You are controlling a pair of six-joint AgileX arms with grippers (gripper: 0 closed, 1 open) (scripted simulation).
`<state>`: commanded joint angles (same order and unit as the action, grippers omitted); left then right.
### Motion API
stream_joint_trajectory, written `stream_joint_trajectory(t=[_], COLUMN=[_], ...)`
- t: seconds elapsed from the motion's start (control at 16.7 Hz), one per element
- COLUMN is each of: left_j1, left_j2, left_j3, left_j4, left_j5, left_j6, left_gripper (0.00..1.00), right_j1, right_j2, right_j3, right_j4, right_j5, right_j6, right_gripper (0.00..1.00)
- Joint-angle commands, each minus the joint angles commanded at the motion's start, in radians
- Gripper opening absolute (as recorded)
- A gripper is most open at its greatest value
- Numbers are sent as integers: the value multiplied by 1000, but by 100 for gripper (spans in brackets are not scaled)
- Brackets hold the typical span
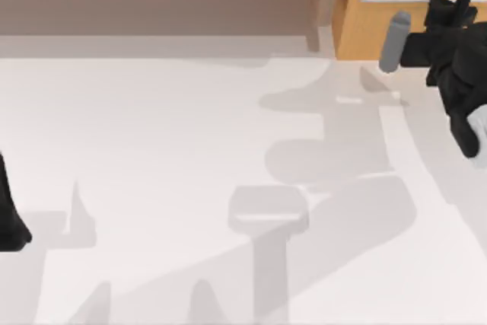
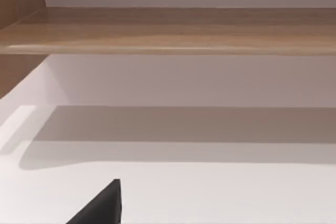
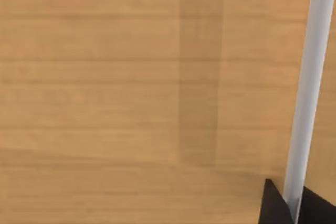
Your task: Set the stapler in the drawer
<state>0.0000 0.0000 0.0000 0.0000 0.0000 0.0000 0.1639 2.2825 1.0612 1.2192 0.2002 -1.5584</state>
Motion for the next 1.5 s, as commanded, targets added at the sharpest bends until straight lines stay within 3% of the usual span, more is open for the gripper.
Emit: stream_joint_trajectory(t=[0.3,0.66,1.08,1.5], left_j1=[0,0,0,0], left_j2=[0,0,0,0], left_j3=[0,0,0,0], left_j4=[0,0,0,0], left_j5=[0,0,0,0], left_j6=[0,0,0,0], left_gripper=[100,100,100,100], right_j1=[10,34,39,78], right_j2=[-29,-106,-132,-207], right_j3=[-42,-268,-301,-532], right_j4=[31,141,172,303], right_j5=[9,27,40,73], right_j6=[4,7,4,7], right_gripper=[0,0,0,0])
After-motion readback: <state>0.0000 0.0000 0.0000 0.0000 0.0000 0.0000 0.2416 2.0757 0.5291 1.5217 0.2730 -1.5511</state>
